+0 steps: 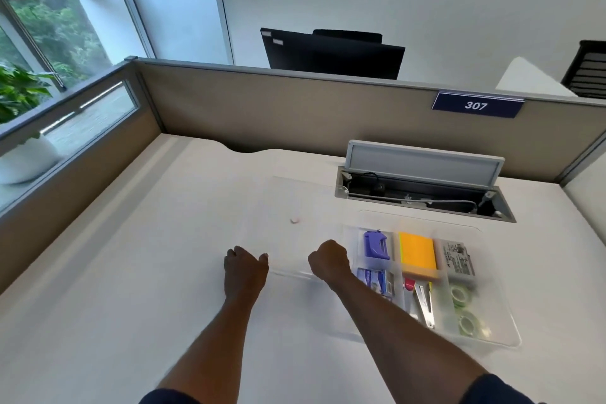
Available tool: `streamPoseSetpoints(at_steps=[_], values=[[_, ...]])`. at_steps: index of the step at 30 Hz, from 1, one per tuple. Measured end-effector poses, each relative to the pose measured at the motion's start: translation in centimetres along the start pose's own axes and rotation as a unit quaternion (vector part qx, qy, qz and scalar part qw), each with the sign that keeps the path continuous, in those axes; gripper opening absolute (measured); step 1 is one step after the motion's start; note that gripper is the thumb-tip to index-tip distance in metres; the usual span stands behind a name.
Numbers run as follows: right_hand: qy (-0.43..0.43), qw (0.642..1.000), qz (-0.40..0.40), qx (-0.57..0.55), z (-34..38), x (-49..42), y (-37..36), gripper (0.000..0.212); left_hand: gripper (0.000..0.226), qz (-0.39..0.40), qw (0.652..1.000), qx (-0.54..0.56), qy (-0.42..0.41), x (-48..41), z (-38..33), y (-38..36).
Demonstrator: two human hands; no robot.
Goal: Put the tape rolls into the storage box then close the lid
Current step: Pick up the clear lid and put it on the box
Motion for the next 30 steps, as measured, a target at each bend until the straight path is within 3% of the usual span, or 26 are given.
streamPoseSetpoints(at_steps=[4,9,14,20,23,25,28,30], values=[[-0.028,1.000,0.000,0.001,-0.2,-1.2,-0.8,0.030,0.058,0.014,1.000,-0.021,0.019,-1.2,-0.1,-0.5],[-0.072,0.996,-0.056,-0.015,-0.1,-2.0,-1.0,0.030,0.060,-0.018,0.998,-0.029,0.046,-2.1,-0.3,-0.6],[-0.109,0.988,-0.090,-0.055,0.2,-2.8,-0.3,0.034,0.062,-0.036,0.982,0.063,0.172,-3.1,0.0,-0.1],[-0.067,0.980,-0.128,-0.139,2.4,-3.3,1.7,0.022,0.036,-0.055,0.947,0.173,0.265,-3.4,1.7,0.2],[-0.074,0.955,-0.123,-0.260,3.0,-3.9,3.0,0.018,0.022,-0.058,0.900,0.327,0.282,-2.3,1.9,0.1],[-0.086,0.931,-0.112,-0.337,2.6,-4.1,4.0,0.017,0.015,-0.058,0.839,0.464,0.277,-1.2,1.1,-0.3],[-0.098,0.908,-0.097,-0.396,1.2,-4.0,5.4,0.008,0.010,0.052,0.725,0.649,0.224,0.7,-2.1,-1.4],[-0.093,0.905,-0.096,-0.403,-0.2,-3.6,6.5,0.018,0.014,0.120,0.688,0.686,0.206,2.2,-4.7,-2.1]])
Point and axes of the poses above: each hand's wrist, its own x-axis away from the middle knuckle, its own y-axis out of the back of the hand, z = x × y, the point moved 2 cm from there along -x, towards the middle knuckle, and after that the axes turned 4 degrees about -x, right-handed, at the moved point
